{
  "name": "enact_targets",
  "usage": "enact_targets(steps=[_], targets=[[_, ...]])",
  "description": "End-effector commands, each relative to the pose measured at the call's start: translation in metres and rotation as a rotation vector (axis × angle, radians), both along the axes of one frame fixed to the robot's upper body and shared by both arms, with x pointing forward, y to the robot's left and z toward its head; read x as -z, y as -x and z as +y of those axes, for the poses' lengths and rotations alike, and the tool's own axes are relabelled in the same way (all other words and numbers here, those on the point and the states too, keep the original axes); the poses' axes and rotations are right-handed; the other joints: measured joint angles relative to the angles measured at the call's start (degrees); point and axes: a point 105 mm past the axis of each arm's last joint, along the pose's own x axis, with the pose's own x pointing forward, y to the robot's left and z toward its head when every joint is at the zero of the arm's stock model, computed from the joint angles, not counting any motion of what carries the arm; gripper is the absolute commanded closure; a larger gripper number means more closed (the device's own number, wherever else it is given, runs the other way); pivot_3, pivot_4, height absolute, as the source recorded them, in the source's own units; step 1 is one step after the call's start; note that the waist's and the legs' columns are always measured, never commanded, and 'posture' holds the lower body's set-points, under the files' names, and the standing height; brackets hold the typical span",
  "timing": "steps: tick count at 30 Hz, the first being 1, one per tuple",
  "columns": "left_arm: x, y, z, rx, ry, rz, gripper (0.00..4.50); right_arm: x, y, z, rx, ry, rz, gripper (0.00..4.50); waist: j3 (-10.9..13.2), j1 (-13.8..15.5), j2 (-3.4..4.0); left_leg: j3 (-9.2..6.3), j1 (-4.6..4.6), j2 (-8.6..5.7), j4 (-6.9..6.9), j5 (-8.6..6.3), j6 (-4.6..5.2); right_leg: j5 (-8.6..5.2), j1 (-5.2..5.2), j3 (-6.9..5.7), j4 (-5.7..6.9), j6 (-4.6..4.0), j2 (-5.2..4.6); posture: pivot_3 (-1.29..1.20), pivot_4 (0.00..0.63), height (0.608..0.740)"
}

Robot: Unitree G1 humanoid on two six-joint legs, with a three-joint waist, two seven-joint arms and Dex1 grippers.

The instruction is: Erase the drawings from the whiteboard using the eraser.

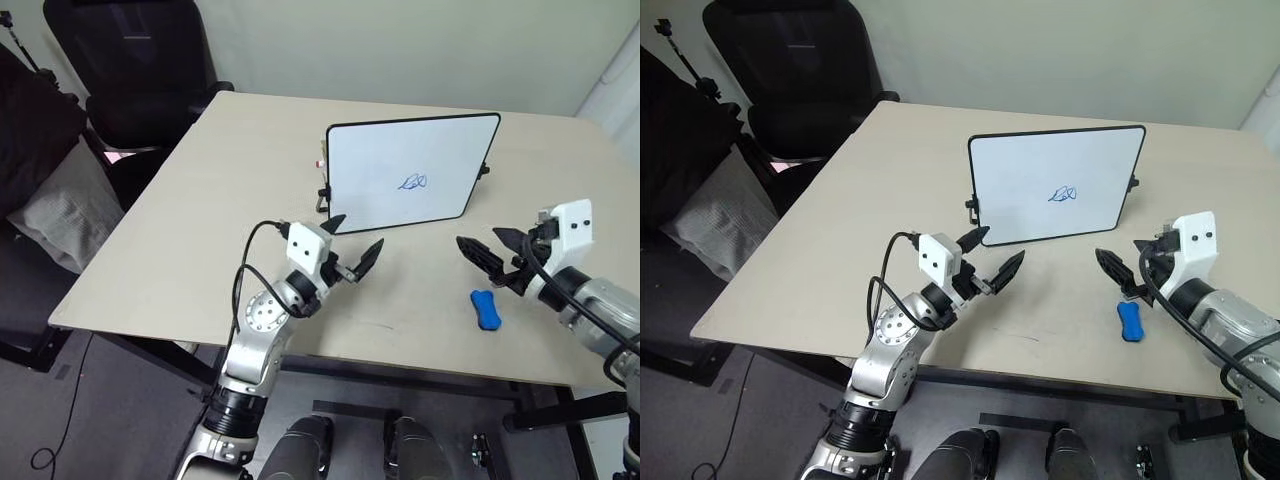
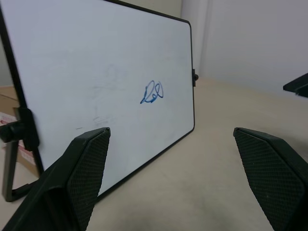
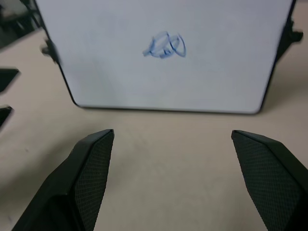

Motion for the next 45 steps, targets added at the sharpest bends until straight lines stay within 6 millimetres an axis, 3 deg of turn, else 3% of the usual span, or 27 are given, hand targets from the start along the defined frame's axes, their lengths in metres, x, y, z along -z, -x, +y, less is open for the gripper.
enact_targets(steps=[1,5,11,29,32,41,45], targets=[[-0.011,0.009,-0.006,0.020,0.024,-0.041,0.00,0.003,-0.002,-0.008,0.045,0.086,0.071,0.00,0.00,-0.01,0.00,0.00,0.01,0.00,0.00,0.00,0.00,0.00,0.00,0.00,0.00,0.00,0.00,0.00,0.150,0.740],[-0.011,0.012,-0.006,0.019,0.026,-0.038,0.00,0.021,0.002,-0.020,0.082,0.130,0.252,0.00,0.00,0.02,0.00,0.03,0.01,0.04,0.00,0.00,0.00,0.00,0.00,0.02,0.01,0.01,0.04,0.00,0.150,0.740],[-0.011,0.013,-0.001,-0.002,0.034,-0.028,0.00,0.030,0.006,-0.019,0.052,0.144,0.428,0.00,0.00,-0.01,0.00,0.07,0.02,0.07,-0.01,0.00,0.00,-0.01,0.00,0.03,-0.01,0.02,0.09,0.00,0.150,0.740],[-0.010,0.011,-0.007,0.021,0.028,-0.032,0.00,0.073,0.023,-0.031,0.125,0.271,0.586,0.00,0.00,0.11,0.00,0.07,0.02,0.10,-0.01,-0.09,-0.02,-0.02,-0.01,0.09,-0.03,0.04,0.14,0.00,0.150,0.740],[-0.009,0.010,-0.007,0.022,0.027,-0.030,0.00,0.075,0.024,-0.029,0.122,0.279,0.589,0.54,0.00,0.10,0.00,0.09,0.03,0.10,-0.01,-0.08,-0.02,-0.03,-0.01,0.11,-0.03,0.05,0.14,0.00,0.150,0.740],[-0.008,0.009,-0.011,0.038,0.026,-0.025,0.00,0.076,0.028,-0.026,0.104,0.274,0.582,3.69,0.00,0.10,0.00,0.11,0.02,0.11,-0.01,-0.12,-0.02,-0.05,-0.01,0.15,-0.04,0.09,0.15,0.00,0.150,0.740],[-0.008,0.009,-0.011,0.038,0.025,-0.024,0.00,0.074,0.028,-0.023,0.091,0.276,0.573,3.69,0.00,0.10,0.00,0.11,0.02,0.12,-0.01,-0.14,-0.01,-0.06,-0.01,0.16,-0.04,0.10,0.16,0.00,0.150,0.740]])
